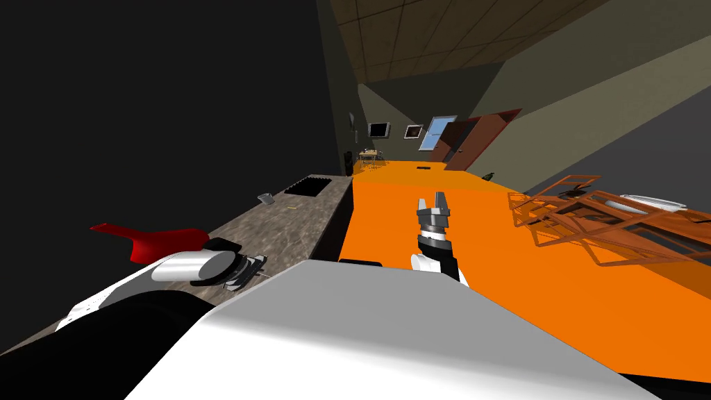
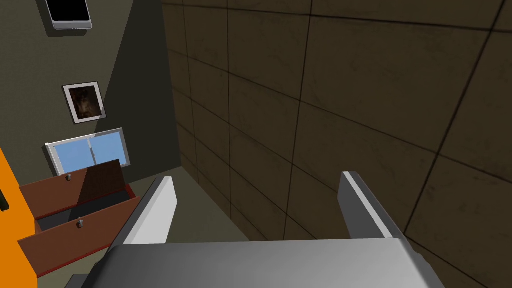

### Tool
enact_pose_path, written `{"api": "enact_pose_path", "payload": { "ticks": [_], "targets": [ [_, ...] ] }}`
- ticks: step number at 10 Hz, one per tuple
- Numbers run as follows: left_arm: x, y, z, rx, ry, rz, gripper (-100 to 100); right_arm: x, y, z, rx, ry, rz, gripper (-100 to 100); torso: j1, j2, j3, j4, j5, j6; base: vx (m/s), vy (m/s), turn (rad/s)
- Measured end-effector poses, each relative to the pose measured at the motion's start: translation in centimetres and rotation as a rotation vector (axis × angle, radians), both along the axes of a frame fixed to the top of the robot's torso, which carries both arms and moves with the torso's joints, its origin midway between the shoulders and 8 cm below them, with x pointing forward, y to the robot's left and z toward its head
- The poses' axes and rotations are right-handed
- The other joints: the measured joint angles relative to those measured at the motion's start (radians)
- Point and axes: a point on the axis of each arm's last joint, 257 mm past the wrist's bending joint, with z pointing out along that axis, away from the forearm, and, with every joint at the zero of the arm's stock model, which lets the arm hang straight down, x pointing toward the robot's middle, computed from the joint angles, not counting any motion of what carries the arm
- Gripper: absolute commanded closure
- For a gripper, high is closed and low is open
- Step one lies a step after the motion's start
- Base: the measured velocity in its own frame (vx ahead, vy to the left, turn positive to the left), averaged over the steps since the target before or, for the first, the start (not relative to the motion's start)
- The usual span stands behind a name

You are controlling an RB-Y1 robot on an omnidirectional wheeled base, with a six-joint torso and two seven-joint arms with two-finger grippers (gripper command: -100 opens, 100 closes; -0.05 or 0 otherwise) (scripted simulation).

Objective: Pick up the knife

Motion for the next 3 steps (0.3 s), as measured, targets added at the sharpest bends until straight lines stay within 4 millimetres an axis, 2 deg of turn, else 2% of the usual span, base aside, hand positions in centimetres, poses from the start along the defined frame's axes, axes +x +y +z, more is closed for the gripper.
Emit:
{"api": "enact_pose_path", "payload": {
  "ticks": [1,2,3],
  "targets": [
    [0.43,-0.17,0.57,-0.002,-0.008,-0.008,100,0.00,0.00,0.00,0.000,0.000,0.000,0,0.000,-0.001,0.000,0.000,-0.001,0.000,0.020,-0.003,0.099],
    [0.84,-0.42,1.29,-0.002,-0.012,-0.015,100,0.00,0.00,0.00,0.000,0.000,0.000,0,-0.001,-0.001,-0.001,0.000,-0.001,0.000,0.008,-0.002,0.013],
    [0.88,-0.46,1.39,-0.002,-0.012,-0.015,0,0.00,0.00,0.00,0.000,0.000,0.000,0,-0.001,-0.001,-0.001,-0.001,0.000,0.000,0.000,0.000,0.000]
  ]
}}
